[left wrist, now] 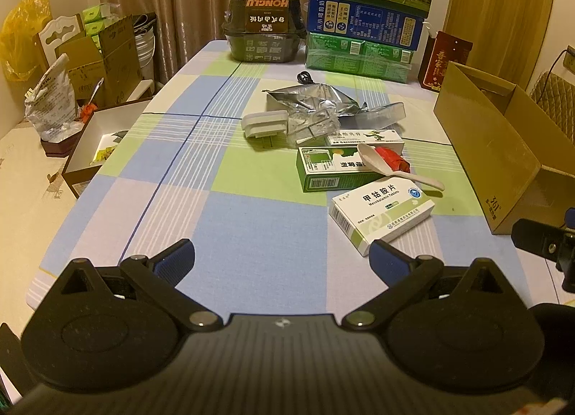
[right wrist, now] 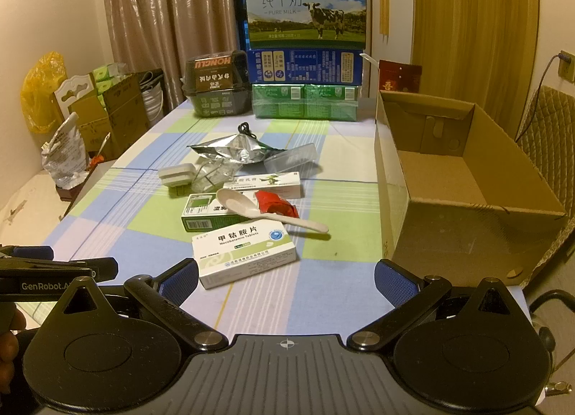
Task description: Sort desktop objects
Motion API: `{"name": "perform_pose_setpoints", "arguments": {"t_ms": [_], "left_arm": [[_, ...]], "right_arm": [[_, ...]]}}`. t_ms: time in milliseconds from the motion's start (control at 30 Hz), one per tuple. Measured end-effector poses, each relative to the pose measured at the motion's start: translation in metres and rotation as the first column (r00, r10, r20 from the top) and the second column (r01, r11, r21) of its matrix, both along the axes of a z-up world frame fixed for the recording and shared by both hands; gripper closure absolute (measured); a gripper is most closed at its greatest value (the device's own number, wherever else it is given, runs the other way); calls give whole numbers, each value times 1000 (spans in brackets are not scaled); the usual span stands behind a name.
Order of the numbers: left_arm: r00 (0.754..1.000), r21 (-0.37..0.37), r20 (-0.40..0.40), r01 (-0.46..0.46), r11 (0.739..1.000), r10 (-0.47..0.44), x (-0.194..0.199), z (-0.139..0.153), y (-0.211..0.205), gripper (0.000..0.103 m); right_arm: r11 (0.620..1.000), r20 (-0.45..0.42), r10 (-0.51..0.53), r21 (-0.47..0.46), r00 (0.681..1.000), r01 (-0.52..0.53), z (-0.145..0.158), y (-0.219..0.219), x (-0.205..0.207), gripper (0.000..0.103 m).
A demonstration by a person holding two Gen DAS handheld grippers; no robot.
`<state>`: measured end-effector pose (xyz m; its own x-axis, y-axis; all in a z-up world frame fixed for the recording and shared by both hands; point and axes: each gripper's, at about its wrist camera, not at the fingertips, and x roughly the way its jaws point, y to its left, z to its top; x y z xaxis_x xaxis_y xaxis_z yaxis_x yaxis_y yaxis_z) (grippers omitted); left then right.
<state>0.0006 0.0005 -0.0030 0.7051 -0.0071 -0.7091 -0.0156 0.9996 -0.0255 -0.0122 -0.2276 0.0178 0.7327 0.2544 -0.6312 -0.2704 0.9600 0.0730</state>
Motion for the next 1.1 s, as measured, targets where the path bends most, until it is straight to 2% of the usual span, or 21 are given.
{"name": "perform_pose_setpoints", "arguments": {"t_ms": [500, 867, 1000, 1100], "left_arm": [[1000, -1, -1, -1, 1000, 1, 0, 0, 0, 2], [1000, -44, -5, -5, 999, 5, -1, 1, 5, 2], [1000, -49, -13, 23, 999, -24, 0, 3, 3, 2], [998, -57, -11, 55, 997, -56, 0, 6, 3, 2]], "right_arm": [[999, -1, 34, -4, 999, -34, 0, 1, 0, 2], [998, -13, 58, -2, 998, -58, 0, 2, -1, 2], [996, -38, 83, 33, 996, -82, 2, 0, 4, 2], [992, -17, 126, 31, 992, -125, 8, 0, 9, 2]]}}
